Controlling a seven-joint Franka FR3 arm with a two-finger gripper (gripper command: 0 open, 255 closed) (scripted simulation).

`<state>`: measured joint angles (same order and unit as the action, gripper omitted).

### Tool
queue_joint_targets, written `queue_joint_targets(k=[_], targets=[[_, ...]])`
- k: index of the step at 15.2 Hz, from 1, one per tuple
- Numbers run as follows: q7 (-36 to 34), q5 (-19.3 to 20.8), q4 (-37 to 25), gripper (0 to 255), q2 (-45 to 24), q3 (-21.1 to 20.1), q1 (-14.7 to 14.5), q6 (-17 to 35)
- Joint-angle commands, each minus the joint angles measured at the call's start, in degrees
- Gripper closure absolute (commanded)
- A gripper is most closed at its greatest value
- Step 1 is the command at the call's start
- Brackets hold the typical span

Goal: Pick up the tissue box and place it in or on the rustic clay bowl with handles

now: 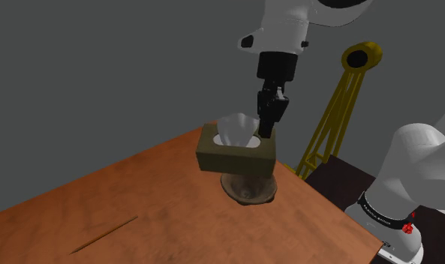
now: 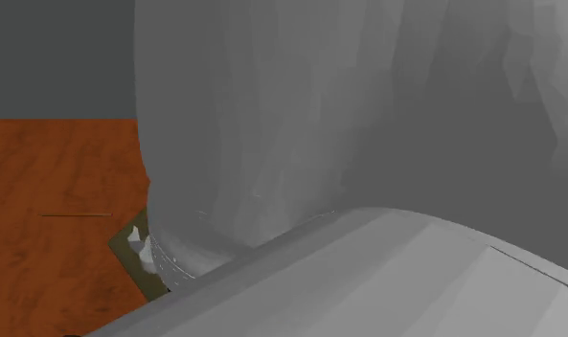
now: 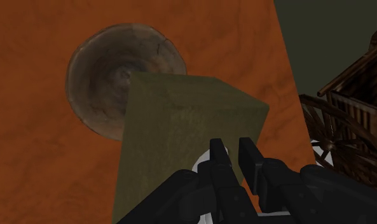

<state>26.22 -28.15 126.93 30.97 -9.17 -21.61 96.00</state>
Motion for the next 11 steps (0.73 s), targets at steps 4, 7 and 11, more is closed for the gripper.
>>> queue_joint_targets(k=[4, 7, 11], targets=[[1.35, -0.49, 3.81, 255, 0.31, -0.42, -0.08, 3.28], [2.18, -0.85, 6.05, 255, 0.34, -0.7, -0.16, 5.34], [3.3, -1.38, 8.9, 255, 0.2, -1.09, -0.28, 8.15]])
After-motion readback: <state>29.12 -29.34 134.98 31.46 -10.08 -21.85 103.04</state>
